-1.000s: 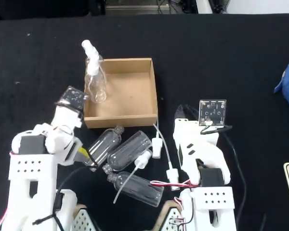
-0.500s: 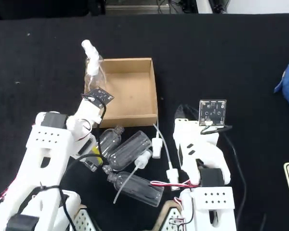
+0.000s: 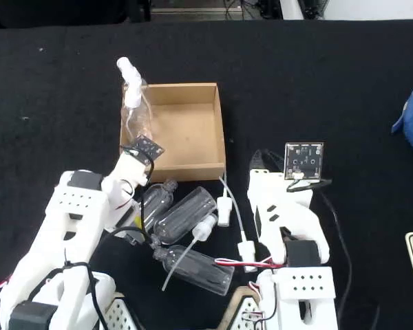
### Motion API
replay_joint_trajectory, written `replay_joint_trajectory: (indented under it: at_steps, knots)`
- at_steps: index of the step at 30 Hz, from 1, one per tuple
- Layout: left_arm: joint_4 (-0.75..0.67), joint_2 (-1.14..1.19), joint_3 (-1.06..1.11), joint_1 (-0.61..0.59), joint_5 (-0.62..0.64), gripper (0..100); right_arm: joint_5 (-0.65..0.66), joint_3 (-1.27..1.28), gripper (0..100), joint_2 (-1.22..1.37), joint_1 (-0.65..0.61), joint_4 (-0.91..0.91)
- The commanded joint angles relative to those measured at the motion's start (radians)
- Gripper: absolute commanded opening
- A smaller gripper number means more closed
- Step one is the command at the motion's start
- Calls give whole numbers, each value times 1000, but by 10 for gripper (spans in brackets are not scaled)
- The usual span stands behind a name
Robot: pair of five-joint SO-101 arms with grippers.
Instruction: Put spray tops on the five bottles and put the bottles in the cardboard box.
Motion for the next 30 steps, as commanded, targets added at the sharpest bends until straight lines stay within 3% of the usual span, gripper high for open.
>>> replay_joint_trajectory:
  at_steps: [1,4,9,15,18,22,30]
  knots:
    - [-26,-11,-2,12,40,184,0,-5,15,-21,18,-37]
    - [-21,-11,-4,12,41,171,0,-5,15,-21,18,-37]
    - [-15,-11,-2,12,41,22,0,-5,15,-21,18,-37]
    - [52,-11,-12,10,34,34,0,-4,15,-21,21,-37]
    - [157,-11,-59,-7,-87,29,0,-4,15,-21,21,-37]
    - [255,-11,-133,-127,-272,29,0,-4,15,-21,21,-37]
    - [256,-2,-216,-452,-661,29,0,-4,15,-21,20,-37]
